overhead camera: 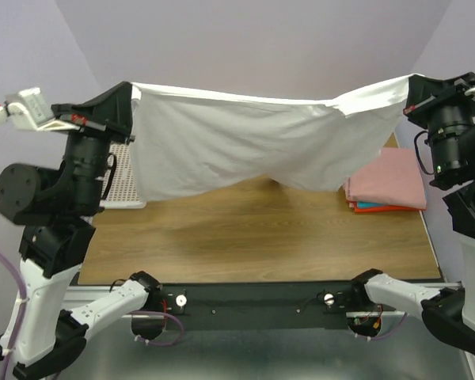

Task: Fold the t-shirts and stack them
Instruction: Flatten the tshirt out, then fold the tshirt

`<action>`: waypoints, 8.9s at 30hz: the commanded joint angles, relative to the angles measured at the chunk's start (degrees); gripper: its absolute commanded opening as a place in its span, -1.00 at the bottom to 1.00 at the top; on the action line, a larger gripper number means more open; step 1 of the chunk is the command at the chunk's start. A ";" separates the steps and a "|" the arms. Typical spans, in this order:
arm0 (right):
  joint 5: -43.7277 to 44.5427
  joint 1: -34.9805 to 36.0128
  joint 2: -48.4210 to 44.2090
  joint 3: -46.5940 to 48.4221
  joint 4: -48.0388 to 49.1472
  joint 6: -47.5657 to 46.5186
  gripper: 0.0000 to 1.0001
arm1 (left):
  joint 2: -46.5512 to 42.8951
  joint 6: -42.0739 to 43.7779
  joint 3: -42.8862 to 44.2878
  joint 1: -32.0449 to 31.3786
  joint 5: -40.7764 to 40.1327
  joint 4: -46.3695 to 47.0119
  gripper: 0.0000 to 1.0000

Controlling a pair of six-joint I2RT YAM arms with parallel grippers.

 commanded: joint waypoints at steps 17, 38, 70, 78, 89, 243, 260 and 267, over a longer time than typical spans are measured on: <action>-7.18 -11.59 41.82 33.66 9.82 -17.13 -0.99 | 40.69 17.43 31.59 15.45 6.18 -0.08 -1.00; -18.45 -11.76 -4.92 -49.01 13.62 2.28 -0.99 | 6.34 5.15 -51.49 16.51 11.99 28.05 -1.00; -20.39 -11.68 -6.53 -67.42 2.63 15.21 -0.99 | -1.93 -35.92 -66.48 10.45 -1.80 -3.34 -1.00; -18.28 -11.76 2.44 -58.11 4.47 13.89 -0.99 | 2.73 -36.62 -61.83 10.45 -6.63 -4.91 -1.00; -18.55 -11.67 15.19 -47.74 7.02 10.82 -0.99 | 7.74 -34.42 -59.09 10.71 -9.36 -2.28 -1.00; -29.36 -7.89 -1.42 -68.38 11.16 9.49 1.00 | 74.00 -14.64 5.68 19.85 -4.44 -16.24 0.57; -29.27 -7.81 -2.38 -69.61 11.07 9.41 1.00 | 79.28 -15.79 6.48 21.96 -4.71 -17.48 -0.16; -28.39 -7.81 -1.07 -68.12 11.16 9.23 1.00 | 79.20 -16.23 4.63 22.05 -4.79 -17.57 -0.68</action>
